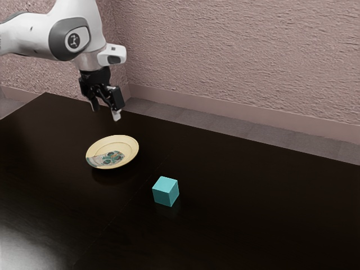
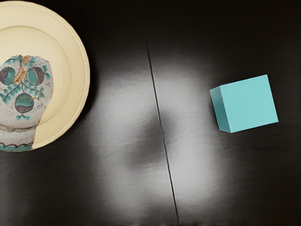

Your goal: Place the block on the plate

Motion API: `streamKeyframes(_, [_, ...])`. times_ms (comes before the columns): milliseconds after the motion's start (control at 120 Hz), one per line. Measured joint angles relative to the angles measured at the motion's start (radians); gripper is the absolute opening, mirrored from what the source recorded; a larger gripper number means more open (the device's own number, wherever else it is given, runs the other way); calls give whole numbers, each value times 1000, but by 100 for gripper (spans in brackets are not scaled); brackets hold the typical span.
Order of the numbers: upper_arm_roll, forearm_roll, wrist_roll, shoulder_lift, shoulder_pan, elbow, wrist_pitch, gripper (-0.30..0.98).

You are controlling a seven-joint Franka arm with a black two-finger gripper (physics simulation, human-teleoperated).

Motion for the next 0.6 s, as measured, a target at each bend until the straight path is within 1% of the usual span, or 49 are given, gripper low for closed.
streamKeyframes(158, [11, -2, 15, 11, -16, -13, 0, 69])
streamKeyframes(308, [13, -8, 9, 40, -33, -46, 30, 69])
streamKeyframes(483, [13, -19, -22, 119, -120, -63, 101, 69])
streamKeyframes(600, [12, -38, -60, 158, -150, -96, 162, 69])
